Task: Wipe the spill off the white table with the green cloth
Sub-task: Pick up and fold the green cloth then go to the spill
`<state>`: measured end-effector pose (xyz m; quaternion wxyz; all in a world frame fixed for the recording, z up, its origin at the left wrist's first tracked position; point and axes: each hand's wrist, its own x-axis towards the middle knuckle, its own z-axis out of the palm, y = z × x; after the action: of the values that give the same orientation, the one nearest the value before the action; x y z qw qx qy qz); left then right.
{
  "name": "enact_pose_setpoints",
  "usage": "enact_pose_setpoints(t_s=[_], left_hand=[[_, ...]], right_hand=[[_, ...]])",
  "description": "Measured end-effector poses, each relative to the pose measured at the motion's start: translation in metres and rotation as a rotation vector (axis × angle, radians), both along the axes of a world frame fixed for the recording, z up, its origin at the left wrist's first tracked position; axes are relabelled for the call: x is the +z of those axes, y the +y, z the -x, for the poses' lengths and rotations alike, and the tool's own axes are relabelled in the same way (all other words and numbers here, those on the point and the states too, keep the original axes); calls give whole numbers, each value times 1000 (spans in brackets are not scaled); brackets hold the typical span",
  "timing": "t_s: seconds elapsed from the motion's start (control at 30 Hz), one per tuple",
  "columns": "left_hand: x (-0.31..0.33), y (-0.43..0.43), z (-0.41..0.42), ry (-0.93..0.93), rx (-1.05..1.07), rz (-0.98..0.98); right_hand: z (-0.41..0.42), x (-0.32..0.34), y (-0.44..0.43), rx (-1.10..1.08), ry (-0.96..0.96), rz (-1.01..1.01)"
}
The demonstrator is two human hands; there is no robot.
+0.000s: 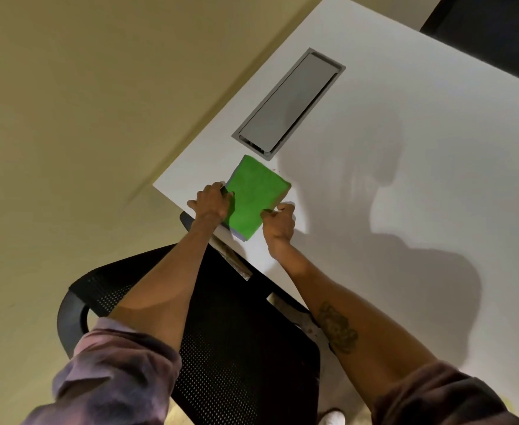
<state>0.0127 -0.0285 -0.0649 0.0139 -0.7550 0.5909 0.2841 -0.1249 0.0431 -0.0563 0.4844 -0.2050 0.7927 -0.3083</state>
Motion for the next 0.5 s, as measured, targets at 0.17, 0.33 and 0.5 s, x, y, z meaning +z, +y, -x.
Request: enact_pose_setpoints(t_s=[0.17, 0.33, 0.5], left_hand=[[3, -2, 11, -27, 5, -51], [24, 7, 31, 69, 10, -27], [32, 8, 35, 93, -59, 11]], right_hand=[[3, 3, -4, -108, -65, -14], [22, 19, 4, -201, -143, 21], [29, 24, 10, -222, -171, 40]])
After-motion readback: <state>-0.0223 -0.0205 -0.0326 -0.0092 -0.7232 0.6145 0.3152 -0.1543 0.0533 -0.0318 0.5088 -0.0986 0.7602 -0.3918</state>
